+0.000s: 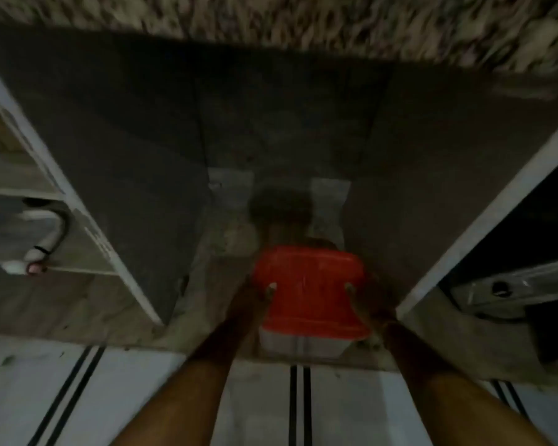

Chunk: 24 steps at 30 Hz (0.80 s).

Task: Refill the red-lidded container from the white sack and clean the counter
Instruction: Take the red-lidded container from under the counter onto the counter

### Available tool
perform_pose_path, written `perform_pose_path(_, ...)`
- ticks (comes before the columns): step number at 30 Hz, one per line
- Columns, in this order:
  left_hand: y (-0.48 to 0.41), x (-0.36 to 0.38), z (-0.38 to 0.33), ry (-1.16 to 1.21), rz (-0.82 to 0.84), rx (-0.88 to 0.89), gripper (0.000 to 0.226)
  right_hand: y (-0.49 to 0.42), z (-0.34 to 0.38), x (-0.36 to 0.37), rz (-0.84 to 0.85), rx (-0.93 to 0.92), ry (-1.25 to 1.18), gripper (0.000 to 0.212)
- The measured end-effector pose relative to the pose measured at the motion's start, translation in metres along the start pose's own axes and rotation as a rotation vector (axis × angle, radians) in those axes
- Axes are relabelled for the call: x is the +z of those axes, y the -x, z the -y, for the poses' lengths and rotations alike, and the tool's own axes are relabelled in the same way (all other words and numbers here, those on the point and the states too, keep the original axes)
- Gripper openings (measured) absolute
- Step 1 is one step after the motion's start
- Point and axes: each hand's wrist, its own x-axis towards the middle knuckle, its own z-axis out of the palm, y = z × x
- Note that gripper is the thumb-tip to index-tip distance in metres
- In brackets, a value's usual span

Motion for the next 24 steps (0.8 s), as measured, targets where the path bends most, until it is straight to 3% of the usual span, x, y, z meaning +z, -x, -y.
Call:
perform_pose_path(2,-0.006,0.008,0.007,0.044,0.024,0.005,0.062,-0.002,-0.008,0.008,-0.027,0.019,-0.122,0.071)
perform_pose_path(9,0.000,0.002,-0.001,-0.017,-0.036,-0.126,0.059,0.020,0.001,0.002,-0.036,0.076,-0.186,0.087)
perform_pose_path(12,0.032,-0.019,-0.019,-0.037,-0.084,-0.162,0.072,0.054,0.031,-0.025,-0.052,0.080,-0.195,0.060)
perform_pose_path(14,0.065,-0.042,-0.043,-0.007,-0.101,-0.171,0.085,0.077,0.055,-0.050,-0.051,0.116,-0.204,0.061)
perform_pose_path(17,0.122,-0.080,-0.088,0.017,-0.076,-0.267,0.074,0.121,0.085,-0.090,-0.041,0.162,-0.230,0.075)
perform_pose_path(19,0.159,-0.112,-0.127,0.006,-0.064,-0.321,0.068,0.154,0.112,-0.126,0.012,0.244,-0.239,0.071)
perform_pose_path(21,0.200,-0.145,-0.164,-0.018,-0.080,-0.316,0.064,0.189,0.140,-0.164,0.042,0.265,-0.186,0.065)
perform_pose_path(24,0.262,-0.203,-0.229,-0.068,-0.078,-0.315,0.064,0.243,0.191,-0.231,0.066,0.314,-0.141,0.076)
